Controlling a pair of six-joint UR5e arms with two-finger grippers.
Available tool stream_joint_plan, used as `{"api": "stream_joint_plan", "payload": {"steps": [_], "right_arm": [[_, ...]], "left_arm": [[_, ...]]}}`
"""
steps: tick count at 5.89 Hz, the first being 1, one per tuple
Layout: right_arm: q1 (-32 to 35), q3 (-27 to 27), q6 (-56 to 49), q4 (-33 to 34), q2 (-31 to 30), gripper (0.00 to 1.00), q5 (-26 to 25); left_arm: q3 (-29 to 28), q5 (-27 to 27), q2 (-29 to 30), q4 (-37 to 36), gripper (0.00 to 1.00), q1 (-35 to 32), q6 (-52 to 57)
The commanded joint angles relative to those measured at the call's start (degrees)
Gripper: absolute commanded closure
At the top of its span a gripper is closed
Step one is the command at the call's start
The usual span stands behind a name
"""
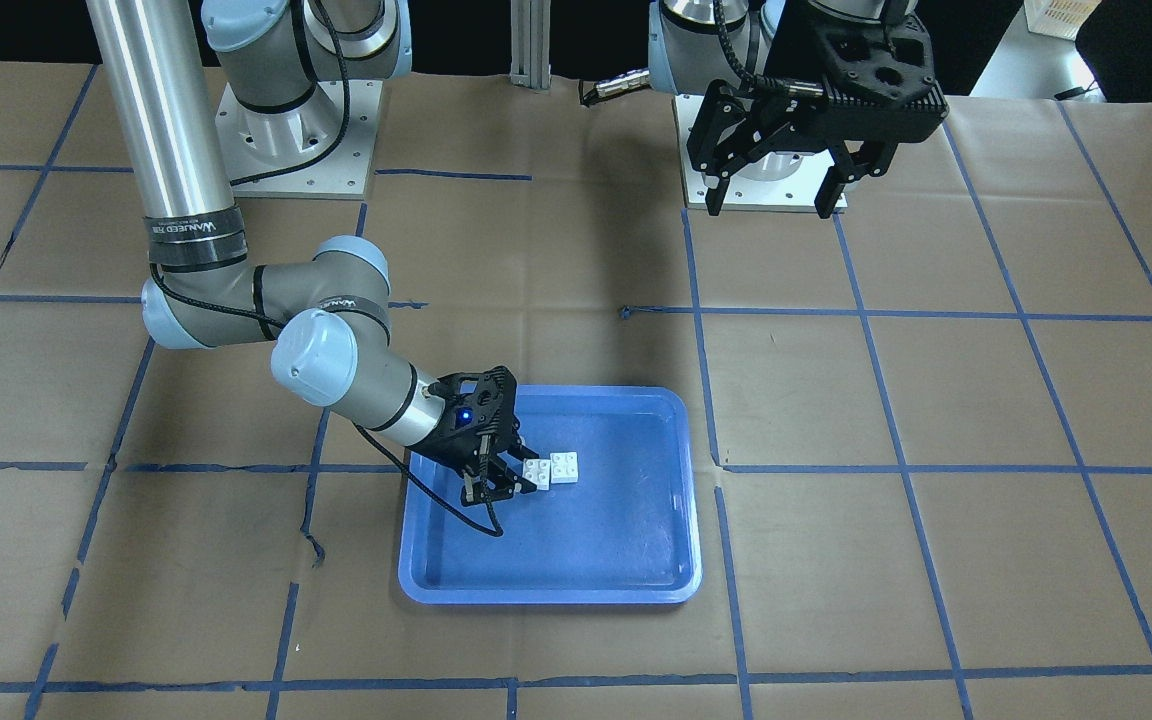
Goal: Assemble white blocks and place on blue tray
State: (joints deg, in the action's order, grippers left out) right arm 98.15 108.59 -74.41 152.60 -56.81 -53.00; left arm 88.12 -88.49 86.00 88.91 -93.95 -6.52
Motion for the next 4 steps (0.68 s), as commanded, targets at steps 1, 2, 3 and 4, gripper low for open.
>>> {"api": "stream_joint_plan", "payload": {"steps": [1,2,3,4], "right_arm": [[0.03,0.56,0.14,-0.03,-0.15,0.69,0.0],[0.03,0.57,0.14,-0.03,-0.15,0.69,0.0],[0.2,0.57,0.23,-0.03,-0.06,0.69,0.0],[0.64,0.48,0.23,0.24,-0.06,0.69,0.09]], "left_arm": [[0.12,-0.02,-0.13,0.03,0.0,0.61,0.28],[0.38,0.16,-0.13,-0.14,0.0,0.79,0.45],[0.56,0.07,-0.13,-0.49,0.0,1.05,2.72],[0.65,0.16,-0.13,-0.67,0.0,1.57,3.7]]}}
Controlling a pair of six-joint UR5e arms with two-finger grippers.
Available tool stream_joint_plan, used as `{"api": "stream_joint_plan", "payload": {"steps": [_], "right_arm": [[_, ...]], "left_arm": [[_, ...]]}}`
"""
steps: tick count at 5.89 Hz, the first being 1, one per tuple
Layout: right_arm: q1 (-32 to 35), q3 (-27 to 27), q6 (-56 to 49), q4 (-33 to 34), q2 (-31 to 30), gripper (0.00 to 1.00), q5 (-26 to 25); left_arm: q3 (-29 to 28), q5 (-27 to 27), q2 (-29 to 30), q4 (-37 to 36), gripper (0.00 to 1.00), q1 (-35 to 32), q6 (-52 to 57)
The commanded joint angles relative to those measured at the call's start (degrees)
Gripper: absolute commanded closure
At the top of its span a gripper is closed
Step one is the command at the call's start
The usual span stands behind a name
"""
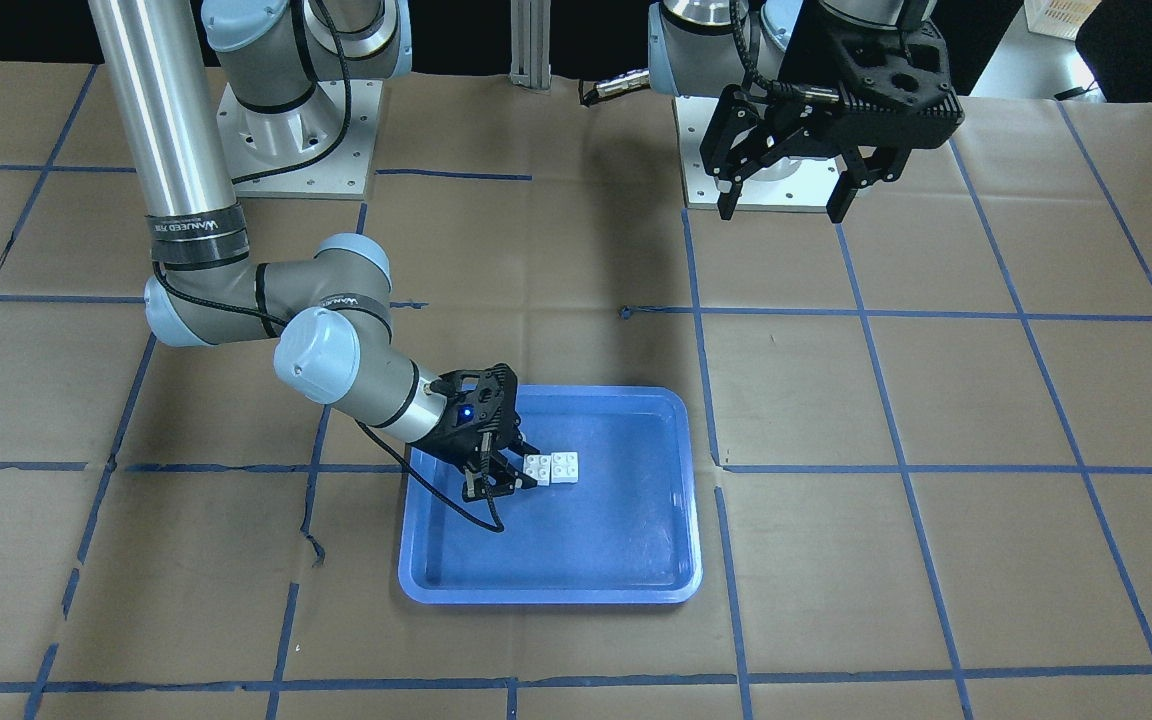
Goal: Assemble white blocks and place on blue tray
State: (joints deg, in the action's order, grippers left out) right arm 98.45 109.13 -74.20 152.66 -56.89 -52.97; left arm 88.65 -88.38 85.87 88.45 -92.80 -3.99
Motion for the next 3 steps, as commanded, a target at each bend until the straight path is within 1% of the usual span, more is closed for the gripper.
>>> {"api": "stream_joint_plan", "payload": {"steps": [1,3], "right_arm": [[0.42,0.03,0.02,0.18,0.03,0.69,0.06],[0.42,0.03,0.02,0.18,0.03,0.68,0.06]], "left_arm": [[0.12,0.05,0.0,-0.21,0.0,0.43,1.18],[-0.15,0.23,0.0,-0.39,0.0,0.61,1.18]]}}
